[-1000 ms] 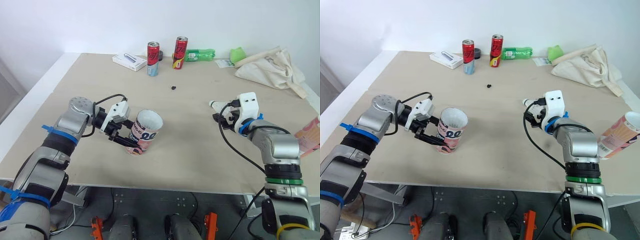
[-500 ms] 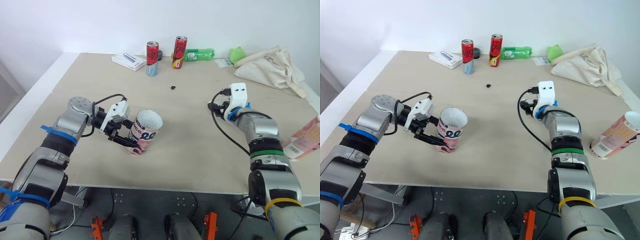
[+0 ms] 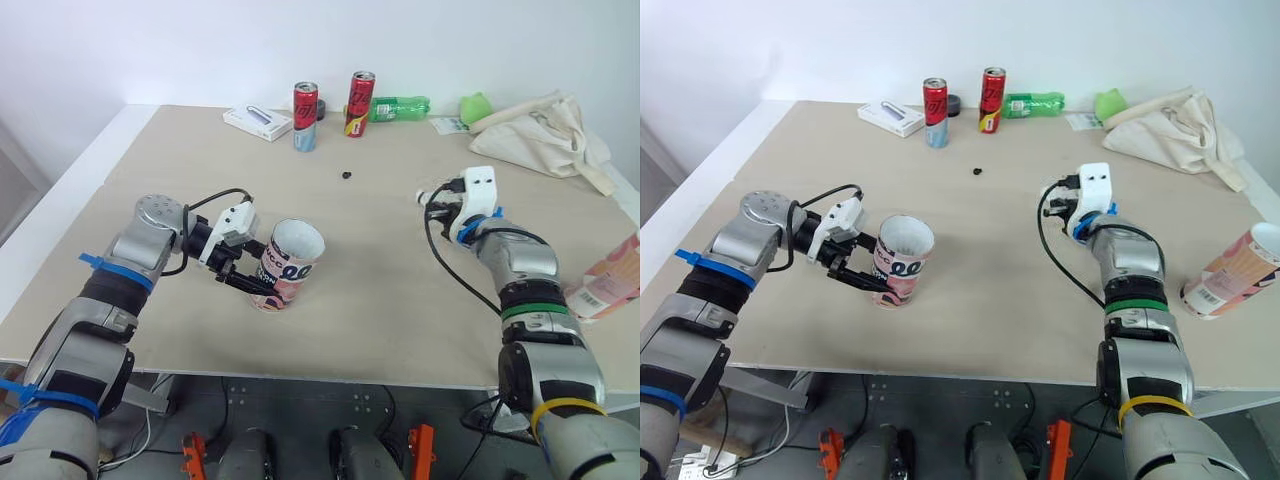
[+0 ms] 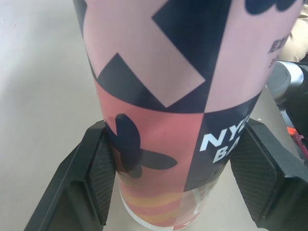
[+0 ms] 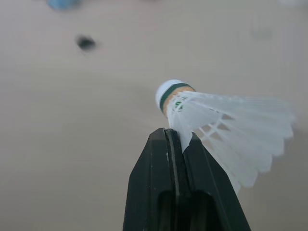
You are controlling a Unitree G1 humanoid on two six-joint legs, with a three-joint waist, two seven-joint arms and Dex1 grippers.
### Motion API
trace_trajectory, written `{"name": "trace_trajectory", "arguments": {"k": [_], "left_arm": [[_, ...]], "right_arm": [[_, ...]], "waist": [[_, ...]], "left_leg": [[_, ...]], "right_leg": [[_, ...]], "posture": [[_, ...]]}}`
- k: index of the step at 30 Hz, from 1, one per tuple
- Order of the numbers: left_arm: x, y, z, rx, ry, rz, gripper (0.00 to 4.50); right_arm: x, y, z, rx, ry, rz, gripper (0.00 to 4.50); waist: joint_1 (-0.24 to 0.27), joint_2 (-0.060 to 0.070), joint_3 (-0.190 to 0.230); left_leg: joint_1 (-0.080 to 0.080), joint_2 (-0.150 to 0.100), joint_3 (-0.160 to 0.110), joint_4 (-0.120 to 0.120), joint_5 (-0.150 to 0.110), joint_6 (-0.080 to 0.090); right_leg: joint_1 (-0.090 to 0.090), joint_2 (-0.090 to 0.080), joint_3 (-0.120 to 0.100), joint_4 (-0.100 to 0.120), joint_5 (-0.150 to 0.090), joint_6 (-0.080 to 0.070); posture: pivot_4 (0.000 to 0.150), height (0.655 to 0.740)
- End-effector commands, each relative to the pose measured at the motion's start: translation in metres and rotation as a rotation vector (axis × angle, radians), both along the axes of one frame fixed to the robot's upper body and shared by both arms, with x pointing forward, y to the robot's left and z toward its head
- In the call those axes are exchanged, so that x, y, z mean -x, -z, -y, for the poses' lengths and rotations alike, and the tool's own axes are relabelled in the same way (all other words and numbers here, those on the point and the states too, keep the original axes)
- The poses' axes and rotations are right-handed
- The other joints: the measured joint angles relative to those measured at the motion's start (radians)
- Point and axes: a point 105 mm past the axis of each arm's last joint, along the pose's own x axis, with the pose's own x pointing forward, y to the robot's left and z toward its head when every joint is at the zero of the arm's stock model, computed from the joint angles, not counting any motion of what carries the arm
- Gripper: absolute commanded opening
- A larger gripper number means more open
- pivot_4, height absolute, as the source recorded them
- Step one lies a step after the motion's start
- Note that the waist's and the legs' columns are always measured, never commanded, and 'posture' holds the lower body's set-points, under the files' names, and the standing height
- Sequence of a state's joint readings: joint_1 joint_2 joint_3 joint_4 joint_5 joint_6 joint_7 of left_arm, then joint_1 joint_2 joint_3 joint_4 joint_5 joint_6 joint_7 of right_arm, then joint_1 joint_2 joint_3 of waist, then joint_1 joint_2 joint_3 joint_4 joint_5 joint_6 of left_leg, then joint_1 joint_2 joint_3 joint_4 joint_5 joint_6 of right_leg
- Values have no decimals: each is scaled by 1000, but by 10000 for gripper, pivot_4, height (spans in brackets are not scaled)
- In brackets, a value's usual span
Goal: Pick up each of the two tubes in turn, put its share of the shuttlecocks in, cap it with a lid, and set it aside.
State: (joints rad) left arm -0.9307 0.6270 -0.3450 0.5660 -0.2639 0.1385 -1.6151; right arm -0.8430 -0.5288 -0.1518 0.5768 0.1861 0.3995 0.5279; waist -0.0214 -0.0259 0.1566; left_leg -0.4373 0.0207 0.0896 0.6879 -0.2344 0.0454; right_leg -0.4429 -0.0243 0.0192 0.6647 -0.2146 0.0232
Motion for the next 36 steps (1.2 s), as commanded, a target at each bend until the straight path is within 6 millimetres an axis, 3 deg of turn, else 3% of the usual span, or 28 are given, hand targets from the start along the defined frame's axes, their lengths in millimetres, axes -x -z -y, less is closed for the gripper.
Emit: {"name": "trace_trajectory", "arguments": {"k": [1, 5, 7, 12, 15, 24, 28, 29, 33, 35, 36], "left_arm": [[1, 0, -2, -13, -3, 5, 30390], [1, 1, -3, -18, -4, 3, 30390], [0, 1, -3, -24, -2, 6, 30390], [-2, 1, 0, -30, 6, 11, 30390], [-3, 0, 2, -27, 9, 12, 30390], [-3, -1, 3, -22, 11, 8, 30390], [-3, -1, 3, -23, 11, 7, 30390], [-3, -1, 3, -22, 11, 7, 30390], [-3, -1, 4, -21, 15, 7, 30390], [-3, -1, 5, -20, 17, 6, 30390], [-3, -1, 5, -19, 17, 6, 30390]], "right_arm": [[51, -68, -43, 167, -347, 277, 497], [149, -72, -98, 350, -874, 255, 497], [170, -73, -110, 442, -976, 233, 497], [172, -80, -132, 602, -1047, 259, 497], [159, -86, -144, 660, -1038, 280, 497], [148, -64, -166, 874, -1155, 251, 497], [135, -65, -180, 913, -1155, 261, 497], [134, -65, -183, 927, -1161, 260, 7079], [135, -72, -190, 910, -1199, 275, 25460], [146, -73, -182, 874, -1259, 217, 34846], [151, -73, -177, 862, -1280, 200, 34846]], "waist": [[0, 0, 0], [0, 2, 1], [-2, 1, 0], [-1, 0, 1], [0, 0, 1], [4, 0, 1], [3, 0, 1], [4, 0, 1], [4, 0, 1], [6, 0, 1], [8, -1, 1]], "left_leg": [[0, 0, 0, 0, 0, 0], [0, 0, -1, 0, -1, 2], [1, 0, -3, 0, -2, 2], [7, 1, 0, 1, 1, 0], [7, 1, 1, 1, 5, 0], [1, 1, 1, 1, 5, 1], [0, 0, 0, 1, 5, 1], [0, 0, 0, 1, 5, 1], [0, 0, 0, 1, 5, 1], [0, 0, 0, 1, 5, 1], [0, 0, 0, 1, 5, 1]], "right_leg": [[0, 0, 0, 0, 0, 0], [0, 0, -1, 0, -2, 0], [1, 0, -2, 0, -2, 0], [4, -1, -2, 0, -3, -2], [3, -2, -2, 0, -2, -3], [-1, -2, -2, 0, 2, -7], [-1, -2, -3, 0, 3, -4], [-1, -2, -3, 0, 3, -4], [-1, -2, -4, 0, 2, -5], [-1, -2, -4, 0, 2, -5], [0, -2, -4, 0, 2, -5]], "posture": [[1500, 7400], [1500, 7400], [1500, 7400], [1500, 7400], [1500, 7400], [1500, 7400], [1500, 7400], [1500, 7400], [1500, 7400], [1500, 7400], [1500, 7400]]}}
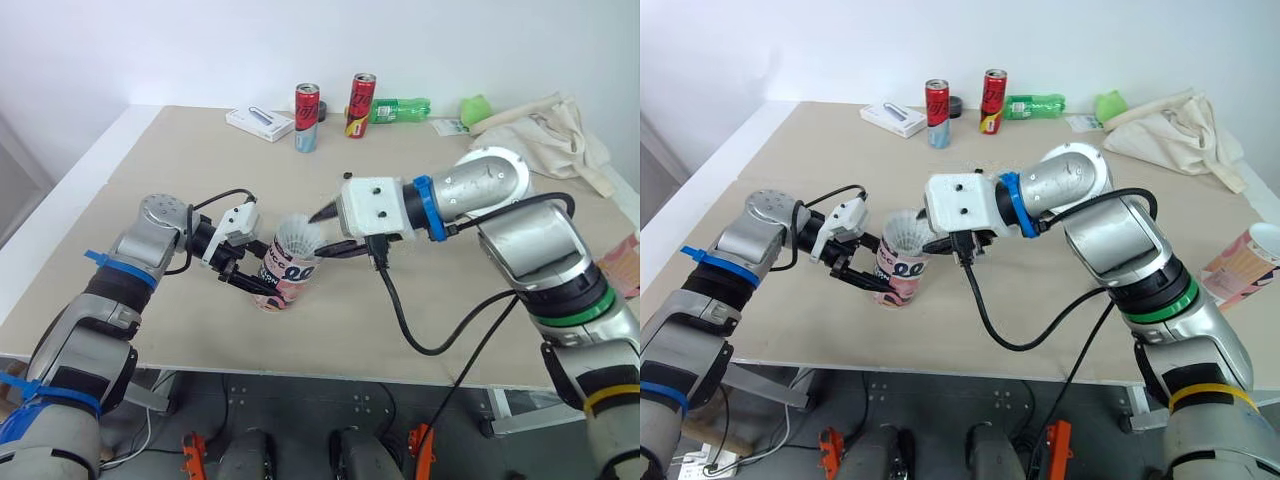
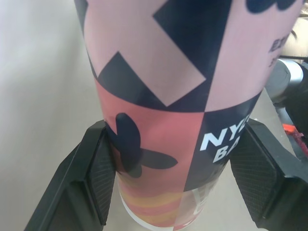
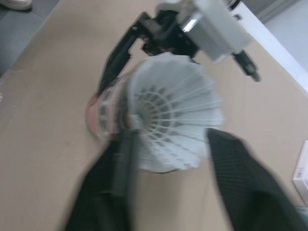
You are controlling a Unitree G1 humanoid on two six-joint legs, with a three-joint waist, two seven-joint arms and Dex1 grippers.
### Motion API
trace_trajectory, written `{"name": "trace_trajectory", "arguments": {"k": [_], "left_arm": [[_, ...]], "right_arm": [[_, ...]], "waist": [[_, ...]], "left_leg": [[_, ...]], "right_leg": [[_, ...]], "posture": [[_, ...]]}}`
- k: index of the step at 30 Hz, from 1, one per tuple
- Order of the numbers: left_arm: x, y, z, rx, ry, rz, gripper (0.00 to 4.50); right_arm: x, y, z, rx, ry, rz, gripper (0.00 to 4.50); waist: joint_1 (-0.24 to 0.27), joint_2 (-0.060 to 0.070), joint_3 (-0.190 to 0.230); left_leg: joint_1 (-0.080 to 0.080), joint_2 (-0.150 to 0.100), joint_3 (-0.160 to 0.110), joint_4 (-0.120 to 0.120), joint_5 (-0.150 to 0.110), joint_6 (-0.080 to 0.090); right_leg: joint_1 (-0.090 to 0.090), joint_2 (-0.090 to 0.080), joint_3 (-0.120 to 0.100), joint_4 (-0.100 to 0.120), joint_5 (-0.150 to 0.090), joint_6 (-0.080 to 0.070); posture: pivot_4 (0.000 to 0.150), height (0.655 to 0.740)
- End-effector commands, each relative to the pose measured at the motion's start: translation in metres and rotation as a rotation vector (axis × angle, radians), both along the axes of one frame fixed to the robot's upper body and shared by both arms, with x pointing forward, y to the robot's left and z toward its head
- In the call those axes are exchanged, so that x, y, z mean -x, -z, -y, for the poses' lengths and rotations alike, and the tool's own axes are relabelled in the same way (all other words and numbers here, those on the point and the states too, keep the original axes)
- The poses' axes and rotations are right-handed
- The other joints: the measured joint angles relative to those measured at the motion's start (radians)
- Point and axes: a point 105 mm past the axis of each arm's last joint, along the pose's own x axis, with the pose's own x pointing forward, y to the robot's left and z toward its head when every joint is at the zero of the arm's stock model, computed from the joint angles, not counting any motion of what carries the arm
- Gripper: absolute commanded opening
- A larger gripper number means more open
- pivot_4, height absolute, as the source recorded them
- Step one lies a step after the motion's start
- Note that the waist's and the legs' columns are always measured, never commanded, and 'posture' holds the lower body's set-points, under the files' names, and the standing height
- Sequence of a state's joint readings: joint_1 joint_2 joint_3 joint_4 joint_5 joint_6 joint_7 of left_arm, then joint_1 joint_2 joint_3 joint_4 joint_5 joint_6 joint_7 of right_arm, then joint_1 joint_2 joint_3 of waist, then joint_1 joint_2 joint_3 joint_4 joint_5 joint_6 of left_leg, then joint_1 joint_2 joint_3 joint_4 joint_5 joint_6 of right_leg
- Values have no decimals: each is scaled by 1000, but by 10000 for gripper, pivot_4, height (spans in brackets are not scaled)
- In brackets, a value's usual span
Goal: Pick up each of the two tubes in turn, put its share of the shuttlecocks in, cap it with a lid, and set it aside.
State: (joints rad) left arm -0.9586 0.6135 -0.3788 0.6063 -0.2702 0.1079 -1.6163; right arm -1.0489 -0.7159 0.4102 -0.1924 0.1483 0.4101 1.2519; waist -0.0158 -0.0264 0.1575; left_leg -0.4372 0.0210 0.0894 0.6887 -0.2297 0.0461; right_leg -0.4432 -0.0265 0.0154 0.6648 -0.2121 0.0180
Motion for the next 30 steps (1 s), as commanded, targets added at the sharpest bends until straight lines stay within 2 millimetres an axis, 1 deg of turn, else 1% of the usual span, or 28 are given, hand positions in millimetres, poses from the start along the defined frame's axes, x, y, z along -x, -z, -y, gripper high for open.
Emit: {"name": "trace_trajectory", "arguments": {"k": [1, 3, 6, 8, 10, 11, 12, 13, 14, 16, 17, 19, 20, 25, 28, 30], "left_arm": [[-1, -1, 0, -10, -5, 3, 30390], [-1, -1, 0, -9, -4, 2, 30390], [-2, -1, 0, -8, -4, 1, 30390], [-2, -1, 0, -7, -6, 0, 30390], [-2, -1, 0, -8, -7, 0, 30390], [-2, 0, 0, -9, -7, -1, 30390], [-3, 0, 1, -9, -6, -1, 30390], [-3, 0, 1, -8, -6, -1, 30390], [-3, 0, 1, -8, -5, 0, 30390], [-3, 0, 2, -7, -4, 1, 30390], [-3, 0, 2, -7, -3, 2, 30390], [-3, 0, 2, -8, -3, 3, 30390], [-3, -1, 2, -8, -3, 4, 30390], [-3, -1, 1, -8, -5, 4, 30390], [-3, -1, 1, -9, -3, 4, 30390], [-3, -1, 2, -9, -1, 3, 30390]], "right_arm": [[21, -8, 14, 14, -69, -88, 34846], [22, -16, 25, -28, -46, -113, 34846], [30, -23, 43, -74, -34, -169, 34846], [33, -29, 48, -121, -31, -187, 34846], [32, -38, 47, -193, -20, -197, 34846], [26, -41, 43, -247, 12, -208, 32574], [20, -40, 40, -268, 39, -210, 29882], [14, -37, 36, -277, 67, -205, 26342], [12, -34, 34, -275, 73, -217, 22860], [18, -26, 29, -244, 35, -254, 15048], [19, -23, 27, -234, 24, -269, 9284], [20, -15, 25, -181, -4, -283, 1121], [18, -13, 23, -167, -5, -285, 402], [6, -5, 11, -79, -25, -253, 402], [-13, -2, -2, -17, 4, -198, 402], [-20, 2, -5, 41, -4, -180, 402]], "waist": [[4, 0, 0], [4, 0, 0], [4, 0, 0], [4, 0, 0], [4, 0, 0], [3, 0, 0], [3, 0, 0], [2, 0, 0], [1, 0, 0], [2, 0, 0], [2, 0, 0], [2, 0, 0], [2, 0, 0], [1, 0, 0], [-1, 0, 0], [-1, 0, 0]], "left_leg": [[0, 0, 0, 0, 0, 0], [0, 0, 0, 0, 0, 0], [0, 0, 0, 0, -1, 0], [0, 0, 0, 0, -1, 0], [0, 0, 0, 0, -1, 0], [1, 0, 0, 0, -1, 0], [1, 0, 0, 0, 0, 0], [1, 1, 0, 0, 0, 0], [1, 1, 0, 0, 0, 0], [1, 1, 0, 0, 0, -1], [1, 1, 0, 0, 0, -1], [0, 0, 1, 0, 0, -1], [0, 0, 1, 0, 0, 0], [0, 0, 1, 0, 0, 0], [0, 0, 1, 0, 0, 0], [0, 0, 0, 0, 0, 0]], "right_leg": [[0, 0, 0, 0, 0, 0], [0, -1, 0, 0, 0, 1], [0, -1, -1, 0, 0, 1], [0, -1, -1, 0, 0, 1], [0, -1, -1, 0, 0, 0], [0, -1, -1, 0, 0, 0], [0, -1, -1, 0, 0, -1], [0, -1, -1, 0, 0, -3], [0, -2, -1, 0, 0, -4], [0, -3, -2, 0, 0, -4], [0, -2, -2, 0, 0, -4], [0, -2, -2, 0, 0, -3], [0, -2, -2, 0, 0, -1], [0, -2, -2, 0, 0, -1], [0, -1, -2, 0, 0, 0], [0, -1, -2, 1, 0, -1]], "posture": [[1500, 7400], [1500, 7400], [1500, 7400], [1500, 7400], [1500, 7400], [1500, 7400], [1500, 7400], [1500, 7400], [1500, 7400], [1500, 7400], [1500, 7400], [1500, 7400], [1500, 7400], [1500, 7400], [1500, 7400], [1500, 7400]]}}
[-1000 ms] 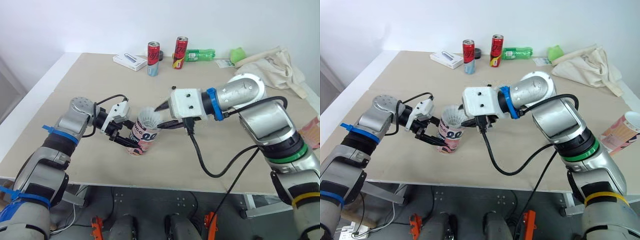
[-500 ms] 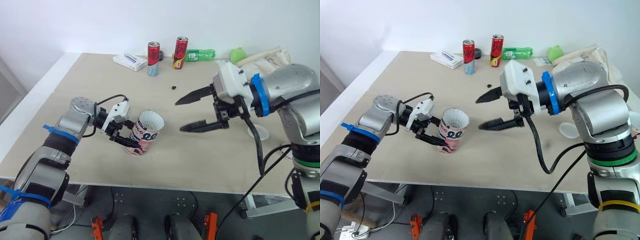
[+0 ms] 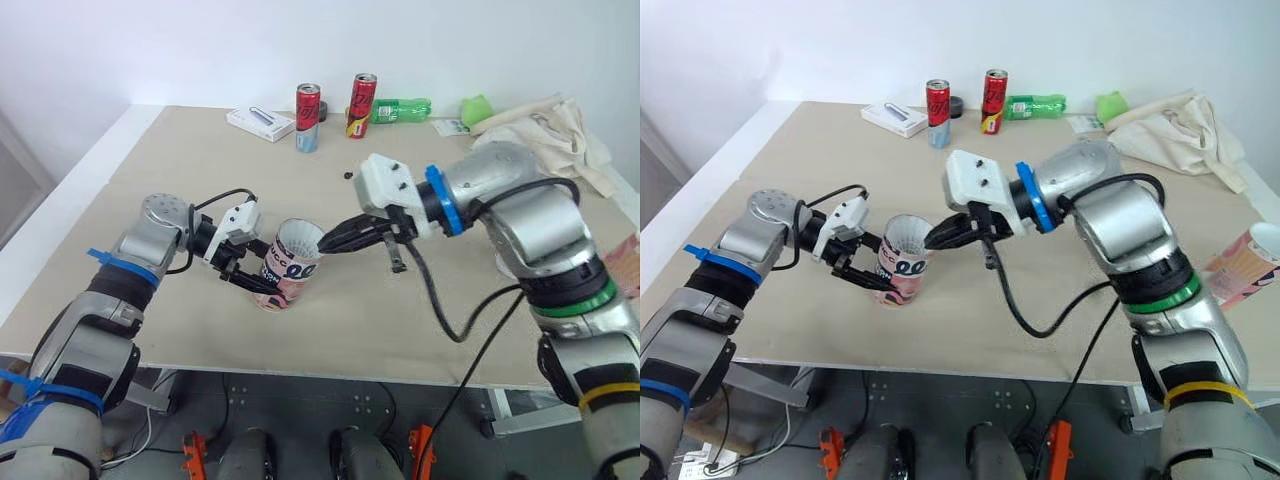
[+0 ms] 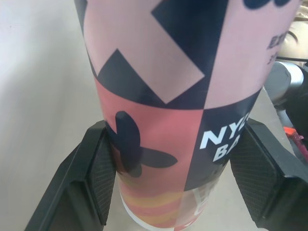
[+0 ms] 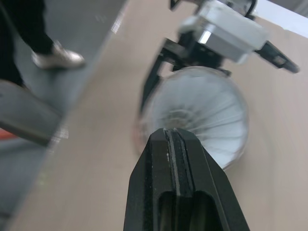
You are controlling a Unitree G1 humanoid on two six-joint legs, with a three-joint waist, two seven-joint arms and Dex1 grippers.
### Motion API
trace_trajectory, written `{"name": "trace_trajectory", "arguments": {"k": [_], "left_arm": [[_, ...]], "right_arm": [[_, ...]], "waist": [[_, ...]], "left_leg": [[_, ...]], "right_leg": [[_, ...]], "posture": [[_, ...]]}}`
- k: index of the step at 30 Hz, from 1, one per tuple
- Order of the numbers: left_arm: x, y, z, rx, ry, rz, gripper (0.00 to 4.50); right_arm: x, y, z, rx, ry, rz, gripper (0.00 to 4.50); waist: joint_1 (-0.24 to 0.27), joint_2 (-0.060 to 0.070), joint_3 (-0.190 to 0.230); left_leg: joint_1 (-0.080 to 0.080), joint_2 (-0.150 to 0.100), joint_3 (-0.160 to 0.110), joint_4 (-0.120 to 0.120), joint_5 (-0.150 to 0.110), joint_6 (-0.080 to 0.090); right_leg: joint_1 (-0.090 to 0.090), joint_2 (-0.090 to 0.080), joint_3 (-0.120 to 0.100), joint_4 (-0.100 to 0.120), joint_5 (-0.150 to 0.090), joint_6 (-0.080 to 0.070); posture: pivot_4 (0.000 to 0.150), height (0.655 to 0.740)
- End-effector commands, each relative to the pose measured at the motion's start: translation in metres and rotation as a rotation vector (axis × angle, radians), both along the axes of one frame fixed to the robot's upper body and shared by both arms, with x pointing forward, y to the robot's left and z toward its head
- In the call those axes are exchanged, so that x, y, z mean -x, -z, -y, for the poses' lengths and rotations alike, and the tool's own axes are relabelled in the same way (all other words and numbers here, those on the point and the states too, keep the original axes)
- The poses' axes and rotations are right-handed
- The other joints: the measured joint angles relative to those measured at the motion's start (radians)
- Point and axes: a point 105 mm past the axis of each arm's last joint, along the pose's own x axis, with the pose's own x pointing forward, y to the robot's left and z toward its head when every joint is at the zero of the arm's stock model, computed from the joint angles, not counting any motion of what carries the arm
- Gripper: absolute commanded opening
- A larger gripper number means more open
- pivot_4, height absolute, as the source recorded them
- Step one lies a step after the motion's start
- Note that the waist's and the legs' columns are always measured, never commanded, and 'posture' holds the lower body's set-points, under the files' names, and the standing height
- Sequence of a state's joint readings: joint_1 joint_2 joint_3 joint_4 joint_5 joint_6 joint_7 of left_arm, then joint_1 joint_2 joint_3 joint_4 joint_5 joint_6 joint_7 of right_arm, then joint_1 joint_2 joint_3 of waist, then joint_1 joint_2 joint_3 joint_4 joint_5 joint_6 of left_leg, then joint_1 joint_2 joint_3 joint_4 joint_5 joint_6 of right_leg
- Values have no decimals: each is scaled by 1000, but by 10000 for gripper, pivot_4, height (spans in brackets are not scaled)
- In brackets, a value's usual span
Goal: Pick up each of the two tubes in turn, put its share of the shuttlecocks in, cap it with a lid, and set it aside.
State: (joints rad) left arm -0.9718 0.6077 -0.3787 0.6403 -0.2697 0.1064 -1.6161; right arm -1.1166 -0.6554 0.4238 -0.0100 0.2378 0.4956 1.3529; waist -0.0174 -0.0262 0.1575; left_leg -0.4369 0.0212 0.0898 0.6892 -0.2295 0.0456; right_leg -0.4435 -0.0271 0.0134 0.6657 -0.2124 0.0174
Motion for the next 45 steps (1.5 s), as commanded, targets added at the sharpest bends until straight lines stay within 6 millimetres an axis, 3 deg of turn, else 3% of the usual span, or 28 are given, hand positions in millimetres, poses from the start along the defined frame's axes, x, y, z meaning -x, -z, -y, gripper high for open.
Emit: {"name": "trace_trajectory", "arguments": {"k": [1, 10, 15, 20, 25, 28, 40, 45], "left_arm": [[1, -1, 3, -13, 15, 14, 30390], [2, -1, 2, -12, 13, 11, 30390], [2, -1, 2, -10, 13, 10, 30390], [2, -1, 2, -5, 9, 9, 30390], [3, -1, 1, -6, 6, 6, 30390], [2, -1, 2, -4, 5, 5, 30390], [1, 0, 6, 2, 15, 5, 30390], [3, 2, 4, 7, 11, -3, 30390]], "right_arm": [[-11, -2, -5, 83, -23, 68, 402], [-24, 28, -29, 259, -100, 97, 402], [-15, 48, -49, 316, -185, 68, 402], [-10, 64, -51, 345, -209, 34, 402], [-16, 30, -43, 241, -151, 24, 402], [-15, 8, -28, 189, -134, 6, 402], [-15, -18, 12, 121, -20, 16, 402], [-10, -48, 32, -92, 56, 126, 402]], "waist": [[2, 0, 0], [-2, 0, 0], [-3, 0, 0], [-4, -1, -1], [-4, 0, 0], [-1, 0, 0], [0, 0, 0], [1, 0, 0]], "left_leg": [[0, 0, -1, 0, 0, 0], [-1, 0, 0, 0, 0, 0], [0, 1, -1, 0, 0, 0], [2, 2, 0, 0, 0, 0], [5, 3, 1, 0, 0, -1], [4, 4, 0, 0, 0, -1], [0, 2, 0, 0, 0, -1], [-1, 1, -1, -1, 0, -1]], "right_leg": [[0, 0, 0, 0, 0, 0], [0, 0, 0, 0, 1, 2], [0, 1, 0, 1, 2, 1], [2, 2, 0, 1, 1, 1], [2, 2, 0, 3, 1, -2], [2, 3, 0, 3, 1, -3], [0, 0, -1, 1, 1, -2], [0, -1, -2, 0, 0, 0]], "posture": [[1500, 7400], [1500, 7400], [1500, 7400], [1500, 7400], [1500, 7400], [1500, 7400], [1500, 7400], [1500, 7400]]}}
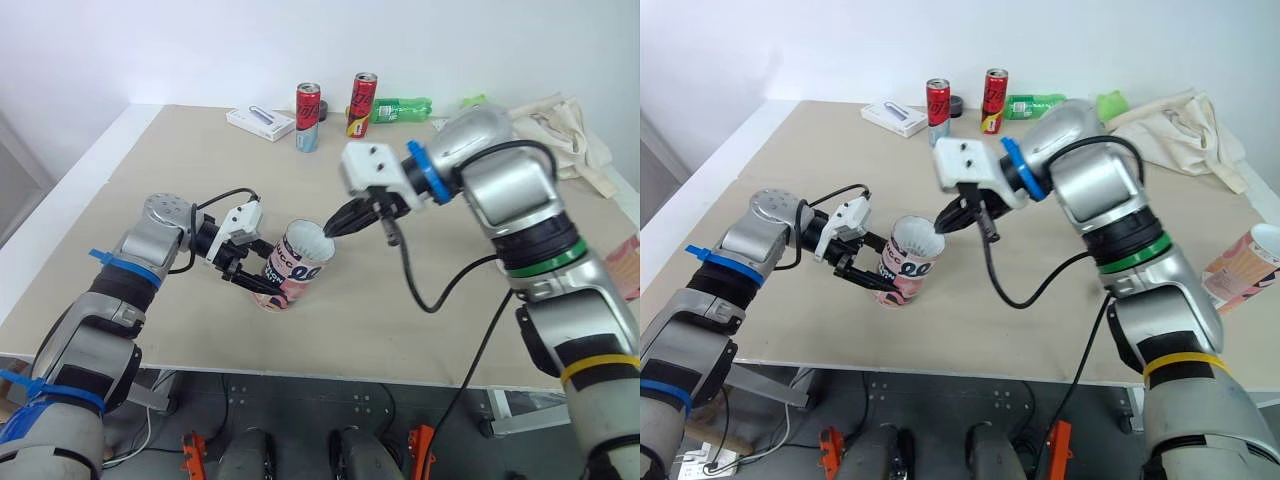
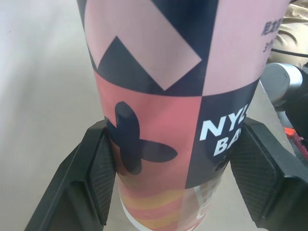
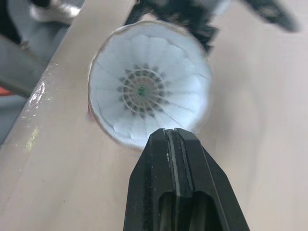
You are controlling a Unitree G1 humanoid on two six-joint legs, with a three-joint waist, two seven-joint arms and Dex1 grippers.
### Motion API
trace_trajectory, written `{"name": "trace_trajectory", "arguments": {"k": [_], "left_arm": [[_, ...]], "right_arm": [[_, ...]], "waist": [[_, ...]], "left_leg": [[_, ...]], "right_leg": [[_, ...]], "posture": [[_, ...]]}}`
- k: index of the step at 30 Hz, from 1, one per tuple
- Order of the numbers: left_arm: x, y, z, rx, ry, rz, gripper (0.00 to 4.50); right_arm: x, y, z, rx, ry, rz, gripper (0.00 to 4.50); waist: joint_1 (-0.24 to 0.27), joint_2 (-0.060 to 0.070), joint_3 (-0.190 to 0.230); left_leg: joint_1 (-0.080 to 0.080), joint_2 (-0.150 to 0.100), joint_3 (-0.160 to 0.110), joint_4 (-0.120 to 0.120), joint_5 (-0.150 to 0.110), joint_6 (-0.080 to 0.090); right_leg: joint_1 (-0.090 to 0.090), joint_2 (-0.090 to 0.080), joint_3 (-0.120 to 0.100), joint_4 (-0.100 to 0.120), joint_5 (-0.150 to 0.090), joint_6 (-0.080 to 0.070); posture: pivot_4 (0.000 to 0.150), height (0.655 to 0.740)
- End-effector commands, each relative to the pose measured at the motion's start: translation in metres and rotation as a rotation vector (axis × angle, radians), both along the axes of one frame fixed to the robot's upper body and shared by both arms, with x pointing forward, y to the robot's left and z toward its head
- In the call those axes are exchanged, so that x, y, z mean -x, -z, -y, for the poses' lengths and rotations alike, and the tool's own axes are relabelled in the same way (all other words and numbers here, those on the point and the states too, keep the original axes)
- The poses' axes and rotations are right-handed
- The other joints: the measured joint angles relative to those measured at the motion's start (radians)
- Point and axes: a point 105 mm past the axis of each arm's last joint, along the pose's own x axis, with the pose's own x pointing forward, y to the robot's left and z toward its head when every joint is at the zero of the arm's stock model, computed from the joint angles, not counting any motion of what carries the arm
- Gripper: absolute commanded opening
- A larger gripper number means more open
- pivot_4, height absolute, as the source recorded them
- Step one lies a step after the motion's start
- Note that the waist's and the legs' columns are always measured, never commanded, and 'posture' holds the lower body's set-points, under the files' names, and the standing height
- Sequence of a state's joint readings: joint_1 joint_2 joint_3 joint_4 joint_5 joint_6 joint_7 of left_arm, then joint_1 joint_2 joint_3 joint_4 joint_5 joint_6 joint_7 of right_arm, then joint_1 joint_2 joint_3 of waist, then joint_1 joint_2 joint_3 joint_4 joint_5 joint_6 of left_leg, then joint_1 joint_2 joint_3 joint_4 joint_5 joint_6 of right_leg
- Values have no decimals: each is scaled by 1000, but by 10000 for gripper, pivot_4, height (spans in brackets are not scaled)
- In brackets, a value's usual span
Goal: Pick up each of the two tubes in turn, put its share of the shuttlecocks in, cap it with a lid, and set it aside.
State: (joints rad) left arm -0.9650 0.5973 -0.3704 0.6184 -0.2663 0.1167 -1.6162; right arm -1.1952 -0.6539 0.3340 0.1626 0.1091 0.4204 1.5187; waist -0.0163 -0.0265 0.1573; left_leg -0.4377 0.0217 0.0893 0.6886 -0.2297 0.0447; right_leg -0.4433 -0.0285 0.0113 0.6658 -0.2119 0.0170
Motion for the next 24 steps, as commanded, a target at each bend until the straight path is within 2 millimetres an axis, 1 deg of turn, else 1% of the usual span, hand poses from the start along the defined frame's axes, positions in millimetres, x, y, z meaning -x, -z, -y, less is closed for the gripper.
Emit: {"name": "trace_trajectory", "arguments": {"k": [1, 3, 5, 9, 11, 12, 13, 15, 17, 19, 20, 21, 22, 23, 24], "left_arm": [[2, 4, 0, 0, -2, -7, 30390], [2, 6, 0, 3, -4, -12, 30390], [3, 6, 2, 19, 1, -9, 30390], [3, 0, 11, 99, 13, 3, 30390], [5, -4, 17, 147, 17, -15, 30390], [8, -3, 19, 156, 29, -25, 30390], [12, 1, 20, 150, 42, -30, 30390], [16, 7, 21, 133, 58, -31, 30390], [17, 9, 22, 131, 61, -28, 30390], [17, 9, 23, 133, 61, -28, 30390], [17, 9, 23, 133, 62, -25, 30390], [17, 9, 24, 132, 62, -23, 30390], [16, 9, 24, 132, 62, -20, 30390], [16, 9, 24, 132, 62, -16, 30390], [16, 9, 25, 131, 61, -15, 30390]], "right_arm": [[9, -29, 8, -182, 34, 121, 402], [4, -29, 19, -252, 158, 139, 402], [4, -18, 35, -249, 262, 154, 402], [15, 2, 60, -206, 373, 140, 402], [18, 12, 78, -196, 449, 114, 402], [19, 19, 89, -187, 500, 95, 402], [17, 26, 104, -176, 570, 74, 402], [14, 37, 125, -152, 667, 50, 402], [11, 49, 145, -115, 739, 33, 402], [3, 55, 163, -100, 829, 34, 402], [-5, 58, 178, -83, 898, 48, 3289], [-9, 60, 188, -69, 941, 58, 6577], [-13, 64, 201, -31, 984, 74, 8954], [-14, 70, 215, 26, 1014, 84, 13564], [-17, 71, 228, 71, 1058, 112, 20974]], "waist": [[0, 0, 0], [-1, 0, 0], [2, 0, 0], [9, 0, 0], [16, 1, 0], [20, 0, 0], [22, 0, 0], [23, 0, 1], [23, 0, 0], [22, 0, 0], [22, 0, 0], [22, 0, 0], [22, 0, 0], [22, 0, 0], [22, 0, 0]], "left_leg": [[0, 0, 0, 0, 0, 0], [0, 0, 0, 0, 0, 0], [0, 0, 0, 0, 0, 0], [-1, -2, 0, 0, 0, 0], [-1, -3, 0, 0, 0, 0], [-1, -3, 0, 0, 0, 0], [-2, -3, 0, 0, -1, 1], [-2, -4, -1, 0, -1, 2], [-2, -4, 0, 0, -1, 2], [-1, -4, 0, 0, -1, 2], [-1, -4, 0, 0, -1, 2], [0, -4, 0, 0, -1, 2], [0, -4, -1, 0, -1, 2], [0, -4, 0, 0, -1, 2], [0, -4, 0, 0, -1, 2]], "right_leg": [[0, 0, 0, 0, 0, 0], [0, -4, -1, 0, 0, 0], [0, -5, -3, 0, 0, -1], [0, -10, -9, 0, -1, -1], [0, -11, -9, 0, -1, 0], [0, -10, -9, -1, -2, 0], [1, -10, -9, -1, -2, 1], [1, -11, -9, -2, -2, 1], [1, -11, -8, -2, -2, 1], [1, -11, -8, -2, -3, 0], [1, -9, -8, -2, -4, -1], [1, -9, -8, -2, -4, -1], [1, -8, -8, -2, -5, 1], [1, -8, -8, -2, -6, 3], [1, -8, -8, -2, -6, 3]], "posture": [[1500, 7400], [1500, 7400], [1500, 7400], [1500, 7400], [1500, 7400], [1500, 7400], [1500, 7400], [1500, 7400], [1500, 7400], [1500, 7400], [1500, 7400], [1500, 7400], [1500, 7400], [1500, 7400], [1500, 7400]]}}
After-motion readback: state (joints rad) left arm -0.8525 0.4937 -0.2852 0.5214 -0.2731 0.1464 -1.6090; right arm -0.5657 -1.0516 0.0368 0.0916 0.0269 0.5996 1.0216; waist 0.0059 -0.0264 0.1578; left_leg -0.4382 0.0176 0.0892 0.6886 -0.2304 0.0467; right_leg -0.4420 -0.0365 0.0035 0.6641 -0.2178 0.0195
